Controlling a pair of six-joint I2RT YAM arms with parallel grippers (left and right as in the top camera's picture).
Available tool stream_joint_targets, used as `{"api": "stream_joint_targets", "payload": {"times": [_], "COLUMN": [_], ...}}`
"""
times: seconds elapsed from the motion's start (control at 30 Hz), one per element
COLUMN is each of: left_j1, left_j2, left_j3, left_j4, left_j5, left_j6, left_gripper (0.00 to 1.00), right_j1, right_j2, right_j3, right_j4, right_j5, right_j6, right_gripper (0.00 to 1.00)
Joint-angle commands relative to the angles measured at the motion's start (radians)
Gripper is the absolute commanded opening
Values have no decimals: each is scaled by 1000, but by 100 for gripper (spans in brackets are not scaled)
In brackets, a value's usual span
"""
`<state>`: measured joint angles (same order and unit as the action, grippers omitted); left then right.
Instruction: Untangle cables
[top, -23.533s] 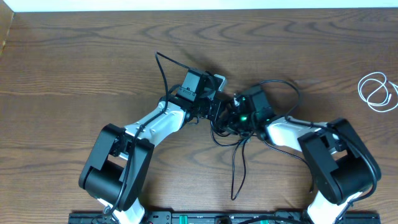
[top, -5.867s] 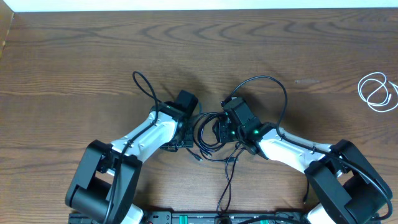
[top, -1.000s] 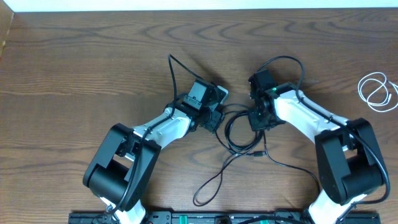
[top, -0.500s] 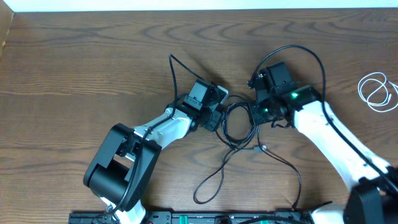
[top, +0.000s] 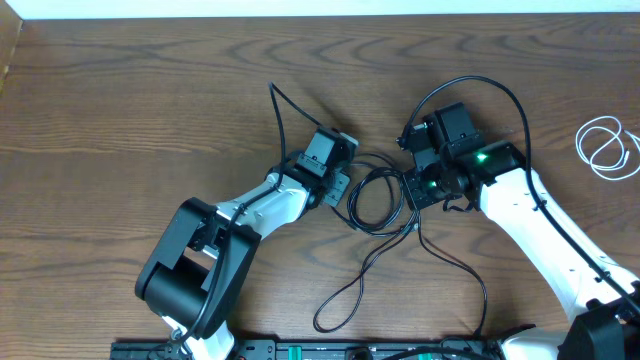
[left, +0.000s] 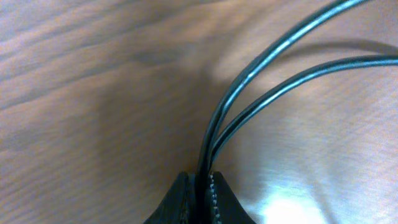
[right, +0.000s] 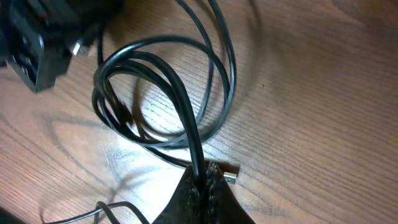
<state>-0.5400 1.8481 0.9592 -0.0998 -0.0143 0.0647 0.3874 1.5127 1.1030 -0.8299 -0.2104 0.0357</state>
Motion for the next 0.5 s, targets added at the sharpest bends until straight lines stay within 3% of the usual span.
{"api": "stream_joint_targets", "payload": {"times": [0.0,0.47], "left_j1": [26,244], "left_j2": [47,47], "left_j3": [-19,-18], "left_j4": [-31,-85], "left_j5": [-163,-151], "left_j6": [-42,-289], "left_gripper": [8,8], "right_j1": [-11,-206], "right_j2": [-53,-332], "right_j3": [7,13], "right_j4": [3,6], "right_j5": [-32,-107], "right_j6": [-26,5], "right_gripper": [1,1]}}
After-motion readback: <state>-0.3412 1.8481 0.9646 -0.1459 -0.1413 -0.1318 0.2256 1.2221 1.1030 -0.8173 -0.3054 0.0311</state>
